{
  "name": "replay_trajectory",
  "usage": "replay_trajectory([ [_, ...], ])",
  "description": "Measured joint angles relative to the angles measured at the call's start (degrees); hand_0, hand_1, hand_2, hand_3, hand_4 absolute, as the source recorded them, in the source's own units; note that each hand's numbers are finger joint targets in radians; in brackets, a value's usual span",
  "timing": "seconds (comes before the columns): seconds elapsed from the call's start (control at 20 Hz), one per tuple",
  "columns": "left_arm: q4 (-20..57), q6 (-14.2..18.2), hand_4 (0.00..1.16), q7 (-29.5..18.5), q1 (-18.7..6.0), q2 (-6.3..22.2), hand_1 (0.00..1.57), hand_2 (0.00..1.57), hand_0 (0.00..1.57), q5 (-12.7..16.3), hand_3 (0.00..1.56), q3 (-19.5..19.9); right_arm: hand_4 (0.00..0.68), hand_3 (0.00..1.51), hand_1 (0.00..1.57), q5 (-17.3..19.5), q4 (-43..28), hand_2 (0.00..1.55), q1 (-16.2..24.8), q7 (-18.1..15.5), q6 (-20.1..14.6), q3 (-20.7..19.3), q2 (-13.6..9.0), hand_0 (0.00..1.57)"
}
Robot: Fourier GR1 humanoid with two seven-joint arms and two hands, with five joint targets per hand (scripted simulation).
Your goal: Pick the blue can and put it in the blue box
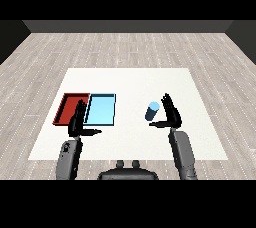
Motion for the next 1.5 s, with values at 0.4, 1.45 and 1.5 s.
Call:
replay_trajectory([
  [0.4,-2.8,0.1,0.0,0.8,1.7,-0.2,0.0,0.0,0.0,0.1,0.0,-0.5,0.0,0.0,0.0,-0.9,3.9,0.0,-1.9,-0.6,-1.1,-2.2,-1.0,0.0],
  [1.45,-1.5,-1.4,0.0,1.4,0.1,0.3,0.0,0.0,0.0,2.7,0.0,1.3,0.0,0.0,0.0,-2.5,30.7,0.0,-14.7,-9.0,-2.2,-5.9,-1.2,0.0],
  [1.5,-1.2,-1.4,0.0,1.8,-0.6,0.5,0.0,0.0,0.0,2.9,0.0,1.5,0.0,0.0,0.0,-2.7,31.5,0.0,-15.0,-9.4,-2.3,-5.8,-0.7,0.0],
])
